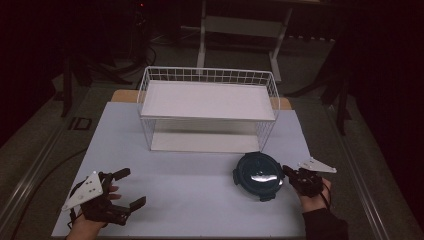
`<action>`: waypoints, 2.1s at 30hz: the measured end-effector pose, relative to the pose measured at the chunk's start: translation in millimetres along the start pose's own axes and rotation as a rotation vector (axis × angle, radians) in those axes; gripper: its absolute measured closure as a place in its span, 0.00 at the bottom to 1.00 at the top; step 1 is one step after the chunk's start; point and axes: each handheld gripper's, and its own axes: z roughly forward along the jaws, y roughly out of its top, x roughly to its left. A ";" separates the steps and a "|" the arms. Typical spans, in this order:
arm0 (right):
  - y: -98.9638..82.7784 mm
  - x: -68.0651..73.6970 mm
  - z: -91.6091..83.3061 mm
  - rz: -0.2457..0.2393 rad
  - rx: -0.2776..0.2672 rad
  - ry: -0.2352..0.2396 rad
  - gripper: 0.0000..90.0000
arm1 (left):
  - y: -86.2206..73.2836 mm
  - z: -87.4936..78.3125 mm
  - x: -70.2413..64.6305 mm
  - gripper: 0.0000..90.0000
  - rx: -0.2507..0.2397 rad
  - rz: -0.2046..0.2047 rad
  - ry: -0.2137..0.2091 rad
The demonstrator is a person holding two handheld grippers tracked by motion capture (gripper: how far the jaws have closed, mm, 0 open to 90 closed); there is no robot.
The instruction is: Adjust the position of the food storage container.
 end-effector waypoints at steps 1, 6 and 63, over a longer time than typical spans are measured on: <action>0.0 0.0 0.0 0.000 0.000 0.000 1.00 | 0.0 0.0 0.0 0.00 0.000 0.000 0.000; 0.2 -1.5 3.6 0.001 0.011 -0.011 1.00 | 0.0 -0.1 0.1 0.00 -0.001 -0.002 0.000; 13.6 65.4 21.1 -0.037 0.022 0.206 1.00 | -1.1 4.4 -2.9 0.00 0.019 -0.002 -0.013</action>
